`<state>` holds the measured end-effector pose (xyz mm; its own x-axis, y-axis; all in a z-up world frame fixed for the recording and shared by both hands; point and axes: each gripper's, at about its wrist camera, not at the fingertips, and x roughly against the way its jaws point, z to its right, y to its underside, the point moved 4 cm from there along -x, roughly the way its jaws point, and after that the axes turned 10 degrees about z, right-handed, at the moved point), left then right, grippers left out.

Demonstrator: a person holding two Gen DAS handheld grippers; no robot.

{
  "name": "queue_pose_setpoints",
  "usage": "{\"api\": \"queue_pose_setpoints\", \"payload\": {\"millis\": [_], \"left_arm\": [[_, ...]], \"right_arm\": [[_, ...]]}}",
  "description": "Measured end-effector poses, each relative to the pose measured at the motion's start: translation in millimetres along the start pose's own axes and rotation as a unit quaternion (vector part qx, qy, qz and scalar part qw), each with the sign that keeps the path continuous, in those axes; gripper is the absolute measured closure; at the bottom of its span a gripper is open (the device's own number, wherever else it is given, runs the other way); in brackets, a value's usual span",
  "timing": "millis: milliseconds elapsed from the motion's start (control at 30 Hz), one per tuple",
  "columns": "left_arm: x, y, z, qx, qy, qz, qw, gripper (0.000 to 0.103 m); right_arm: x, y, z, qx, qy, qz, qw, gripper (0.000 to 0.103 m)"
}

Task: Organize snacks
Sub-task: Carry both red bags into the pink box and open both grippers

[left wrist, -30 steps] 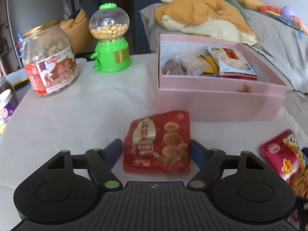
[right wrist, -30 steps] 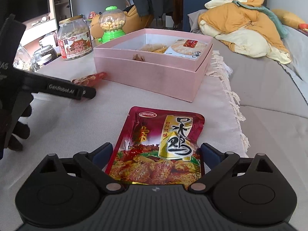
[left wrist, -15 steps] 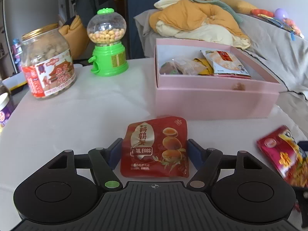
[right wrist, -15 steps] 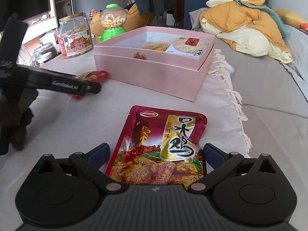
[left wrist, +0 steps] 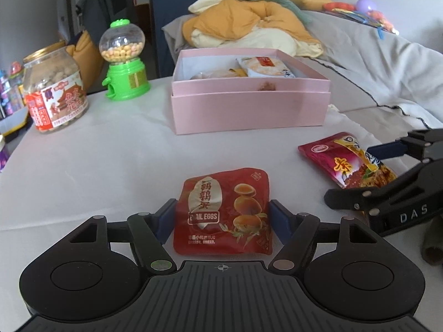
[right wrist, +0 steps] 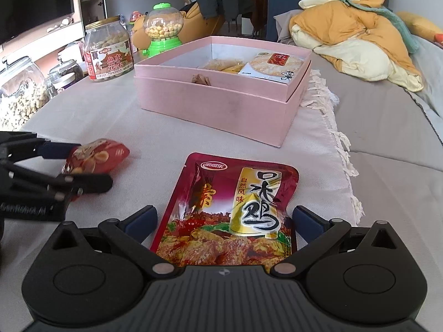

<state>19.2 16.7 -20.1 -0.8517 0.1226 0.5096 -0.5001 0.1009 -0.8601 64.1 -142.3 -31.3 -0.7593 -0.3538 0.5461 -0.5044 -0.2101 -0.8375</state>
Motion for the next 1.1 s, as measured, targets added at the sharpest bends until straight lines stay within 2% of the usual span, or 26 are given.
{"api": "queue_pose_setpoints", "payload": {"millis": [333, 400, 500, 800, 967, 1100], "left_arm": [[0, 2, 1, 0.001, -0.003, 0.006, 1.0, 0.025], [0, 2, 1, 0.001, -0.003, 0.005, 1.0, 0.025], [0, 2, 1, 0.001, -0.002, 0.005, 1.0, 0.025], [0, 2, 1, -0.001, -0.003, 0.005, 1.0, 0.027], [9, -3, -1, -0.006, -0.023, 0.029, 0.9993, 0.029], [19, -23, -6, 0.035, 0.0, 0.062, 0.9975, 0.029]], "right_arm": [[-15, -11, -2, -0.014, 0.02, 0.003, 1.0, 0.001], [-11, -10, 1, -0.021, 0.027, 0.013, 0.999, 0.01], [-7, -11, 5, -0.032, 0.029, 0.023, 0.999, 0.017], [-4, -11, 9, -0.045, 0.029, 0.031, 0.998, 0.027], [0, -10, 9, -0.045, 0.021, 0.028, 0.998, 0.03], [11, -7, 5, -0.033, -0.002, 0.02, 0.999, 0.033]]}}
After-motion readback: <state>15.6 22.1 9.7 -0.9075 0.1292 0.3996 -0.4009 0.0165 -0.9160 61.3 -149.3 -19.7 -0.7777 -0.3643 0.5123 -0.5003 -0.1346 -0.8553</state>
